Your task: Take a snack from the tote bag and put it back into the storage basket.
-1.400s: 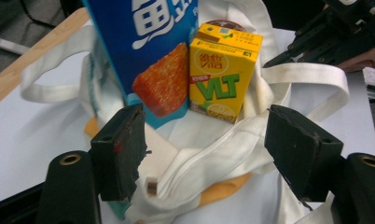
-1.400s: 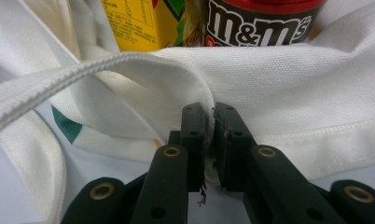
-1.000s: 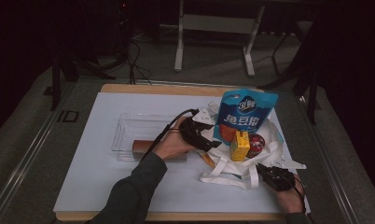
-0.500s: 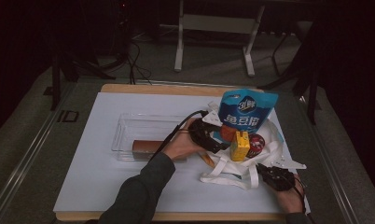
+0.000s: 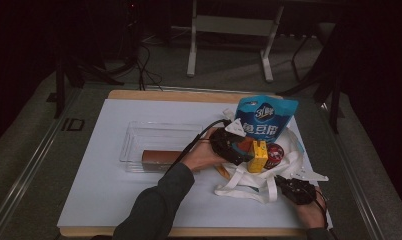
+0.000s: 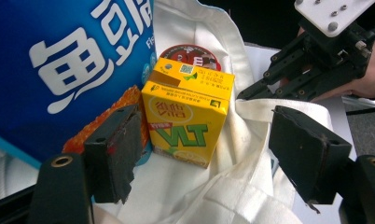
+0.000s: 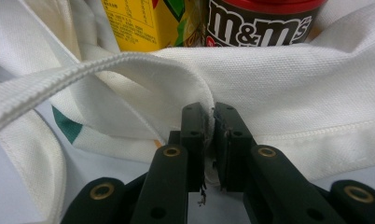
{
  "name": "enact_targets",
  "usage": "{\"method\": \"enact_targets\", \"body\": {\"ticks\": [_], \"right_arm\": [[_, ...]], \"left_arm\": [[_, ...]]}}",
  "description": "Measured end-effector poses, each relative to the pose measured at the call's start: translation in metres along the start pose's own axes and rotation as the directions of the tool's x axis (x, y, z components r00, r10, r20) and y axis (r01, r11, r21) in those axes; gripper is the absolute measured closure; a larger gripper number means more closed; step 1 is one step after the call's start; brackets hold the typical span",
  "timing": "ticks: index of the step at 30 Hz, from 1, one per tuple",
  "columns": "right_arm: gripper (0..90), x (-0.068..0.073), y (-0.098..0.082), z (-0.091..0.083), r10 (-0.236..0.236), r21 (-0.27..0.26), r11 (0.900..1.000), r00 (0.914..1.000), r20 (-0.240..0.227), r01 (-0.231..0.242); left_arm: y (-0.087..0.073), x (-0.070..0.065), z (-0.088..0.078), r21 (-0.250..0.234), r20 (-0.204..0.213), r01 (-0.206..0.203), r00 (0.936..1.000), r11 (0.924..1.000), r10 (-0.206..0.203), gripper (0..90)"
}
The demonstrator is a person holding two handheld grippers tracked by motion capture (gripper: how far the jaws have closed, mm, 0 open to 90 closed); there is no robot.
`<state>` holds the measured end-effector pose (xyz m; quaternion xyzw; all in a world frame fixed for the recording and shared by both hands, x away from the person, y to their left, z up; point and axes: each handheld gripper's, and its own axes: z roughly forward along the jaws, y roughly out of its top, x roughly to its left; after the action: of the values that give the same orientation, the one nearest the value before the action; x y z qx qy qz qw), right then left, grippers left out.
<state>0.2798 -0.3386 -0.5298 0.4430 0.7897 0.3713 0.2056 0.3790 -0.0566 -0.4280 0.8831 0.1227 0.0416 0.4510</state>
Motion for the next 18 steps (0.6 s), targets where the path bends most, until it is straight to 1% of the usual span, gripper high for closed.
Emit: {"method": "enact_targets", "body": {"ticks": [1,4,6,7,8,11,13,16,18], "right_arm": [[82.4,0.000,0.000,0.000,0.000,0.000,1.000,1.0000,0.001,0.000],[82.4,0.000,0.000,0.000,0.000,0.001,1.000,1.0000,0.001,0.000],[82.4,0.000,0.000,0.000,0.000,0.000,1.000,1.0000,0.001,0.000],[82.4,0.000,0.000,0.000,0.001,0.001,1.000,1.0000,0.000,-0.001],[82.4,0.000,0.000,0.000,0.001,0.001,1.000,1.0000,0.000,-0.001],[82.4,0.000,0.000,0.000,0.002,0.001,1.000,1.0000,0.000,-0.002],[82.4,0.000,0.000,0.000,0.001,0.001,1.000,1.0000,0.000,-0.001],[82.4,0.000,0.000,0.000,0.001,0.001,1.000,1.0000,0.000,-0.001],[82.4,0.000,0.000,0.000,0.001,0.001,1.000,1.0000,0.000,-0.001]], "left_arm": [[0.001,0.000,0.002,0.000,0.010,0.003,0.9999,1.0000,-0.003,25.2],[0.002,0.000,0.007,0.001,0.015,0.004,0.9999,1.0000,-0.004,25.0],[0.003,0.001,0.009,0.005,0.014,0.007,0.9999,1.0000,-0.007,25.0],[0.003,0.001,0.011,0.008,0.014,0.014,0.9998,0.9999,-0.015,24.9],[0.003,0.002,0.012,0.016,0.004,0.018,0.9998,0.9997,-0.018,24.9],[0.003,0.006,0.016,0.019,-0.002,0.032,0.9995,0.9993,-0.032,24.1],[0.002,0.008,0.019,0.016,0.004,0.043,0.9990,0.9989,-0.043,23.7],[0.003,0.009,0.022,0.015,0.012,0.042,0.9990,0.9990,-0.042,23.1],[0.005,0.009,0.024,0.017,0.009,0.036,0.9993,0.9992,-0.036,22.6]]}}
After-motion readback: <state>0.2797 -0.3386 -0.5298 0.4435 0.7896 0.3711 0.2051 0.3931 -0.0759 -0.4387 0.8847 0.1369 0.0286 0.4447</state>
